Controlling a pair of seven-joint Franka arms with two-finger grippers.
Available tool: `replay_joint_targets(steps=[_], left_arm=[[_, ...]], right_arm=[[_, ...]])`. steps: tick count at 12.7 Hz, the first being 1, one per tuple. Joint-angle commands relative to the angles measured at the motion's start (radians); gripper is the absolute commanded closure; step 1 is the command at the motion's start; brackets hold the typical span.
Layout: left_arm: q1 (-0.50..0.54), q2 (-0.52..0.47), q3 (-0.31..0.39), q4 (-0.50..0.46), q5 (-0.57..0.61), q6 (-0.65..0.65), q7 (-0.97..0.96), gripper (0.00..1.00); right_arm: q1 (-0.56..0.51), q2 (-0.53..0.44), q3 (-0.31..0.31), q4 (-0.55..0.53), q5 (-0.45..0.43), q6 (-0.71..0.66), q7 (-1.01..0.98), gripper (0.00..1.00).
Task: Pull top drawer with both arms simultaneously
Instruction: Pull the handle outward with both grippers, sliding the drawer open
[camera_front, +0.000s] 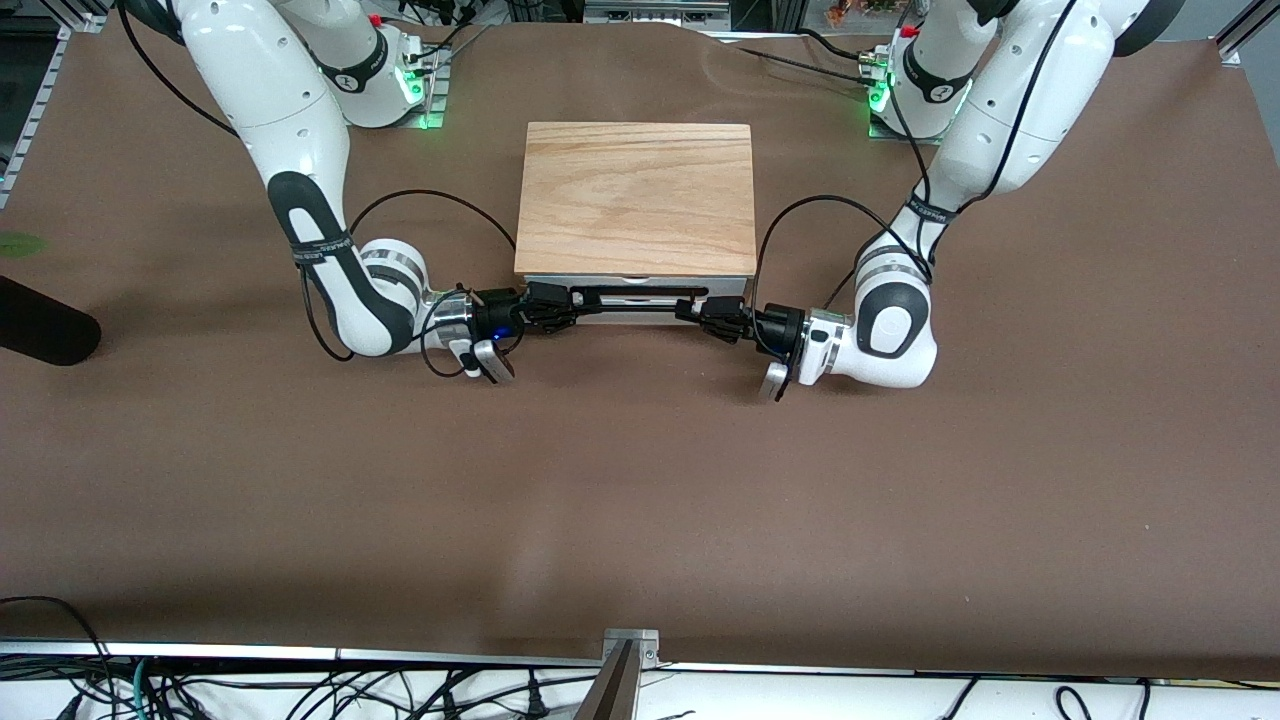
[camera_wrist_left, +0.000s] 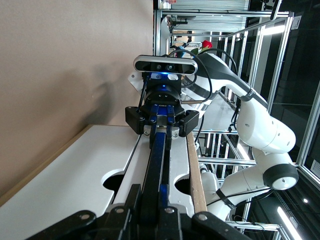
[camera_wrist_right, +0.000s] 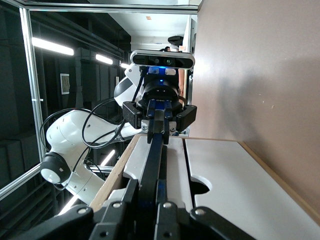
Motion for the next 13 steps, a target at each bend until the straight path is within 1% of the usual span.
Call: replay_joint_targets(steps=[1,3,7,9,11,13], left_arm=[[-0.008,-0.008,0.0,0.015,0.001,0.011,-0.017,1.0],[-0.013,-0.006,0.002,0.041,0.003,0.014,-0.058,1.0],[-0.02,0.003,0.002,0.096,0.004,0.016,-0.129,1.0],[-0.025,0.026,0.006,0.159,0.004,0.016,-0.179,1.0],[-0.033,0.054,0.008,0.218,0.006,0.017,-0.221,1.0],[-0.033,0.075,0.009,0.26,0.006,0.017,-0.247,1.0]], right_arm=[[-0.004,0.015,-0.009,0.046,0.018,0.036,-0.02,0.87],[-0.009,0.022,-0.01,0.066,0.016,0.042,-0.011,0.88],[-0.03,0.071,-0.01,0.144,0.016,0.044,-0.008,0.88],[-0.041,0.099,-0.012,0.193,0.016,0.045,-0.006,0.91],[-0.053,0.119,-0.012,0.239,0.012,0.047,0.04,0.91],[-0.055,0.128,-0.012,0.271,0.01,0.08,0.069,0.91]])
